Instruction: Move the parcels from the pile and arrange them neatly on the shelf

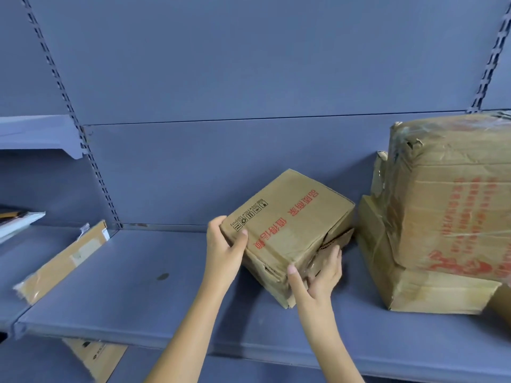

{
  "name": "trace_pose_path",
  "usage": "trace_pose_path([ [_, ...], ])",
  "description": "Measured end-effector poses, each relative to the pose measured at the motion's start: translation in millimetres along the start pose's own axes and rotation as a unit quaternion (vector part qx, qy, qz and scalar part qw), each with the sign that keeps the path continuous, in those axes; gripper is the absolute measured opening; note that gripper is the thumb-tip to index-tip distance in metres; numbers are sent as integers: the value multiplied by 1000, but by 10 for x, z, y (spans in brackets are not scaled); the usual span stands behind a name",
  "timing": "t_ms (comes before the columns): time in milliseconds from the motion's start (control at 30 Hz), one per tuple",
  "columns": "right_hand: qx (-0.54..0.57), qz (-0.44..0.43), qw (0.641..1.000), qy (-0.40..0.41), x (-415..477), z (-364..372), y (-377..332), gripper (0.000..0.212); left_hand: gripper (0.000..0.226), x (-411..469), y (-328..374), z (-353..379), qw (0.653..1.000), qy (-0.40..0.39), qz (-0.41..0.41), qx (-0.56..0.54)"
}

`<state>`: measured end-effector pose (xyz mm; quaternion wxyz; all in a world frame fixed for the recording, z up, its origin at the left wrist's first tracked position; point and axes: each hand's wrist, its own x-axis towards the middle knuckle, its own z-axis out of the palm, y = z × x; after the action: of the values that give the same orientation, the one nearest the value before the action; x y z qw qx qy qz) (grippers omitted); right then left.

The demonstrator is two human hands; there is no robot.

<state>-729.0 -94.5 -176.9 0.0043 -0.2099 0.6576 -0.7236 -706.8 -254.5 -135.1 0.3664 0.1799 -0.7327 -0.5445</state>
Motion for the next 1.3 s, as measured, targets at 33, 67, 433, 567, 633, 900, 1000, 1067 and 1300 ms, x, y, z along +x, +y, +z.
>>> trace_pose_path([
  [33,38,11,999,-34,-1,8,-5,96,31,-21,-23,-40,1000,5,-2,-6],
  [67,55,19,996,-65,-5,11,-19,95,30,-44,-47,-79,1000,8,-5,-13],
  [433,33,-40,993,-105,54,-22,-215,78,15,-273,-100,-315,988,-35,-119,-94],
  [567,55,-7,990,-130,142,-201,-171,62,39,-385,-148,-412,971,-100,-151,-156],
  [633,62,0,986,-158,173,-254,-170,57,51,-437,-167,-433,967,-134,-146,-162],
  [900,98,73,992,-33,38,-213,3,44,66,-588,-166,-456,958,-221,-126,-133],
  [1000,126,116,985,-10,29,-214,-11,22,79,-643,-179,-440,959,-227,-117,-126],
  [1067,135,117,984,-20,41,-261,-37,19,85,-598,-144,-461,957,-208,-123,-160],
  [1300,104,109,989,11,-22,-467,33,26,116,-102,-6,-646,960,-83,-214,-158],
])
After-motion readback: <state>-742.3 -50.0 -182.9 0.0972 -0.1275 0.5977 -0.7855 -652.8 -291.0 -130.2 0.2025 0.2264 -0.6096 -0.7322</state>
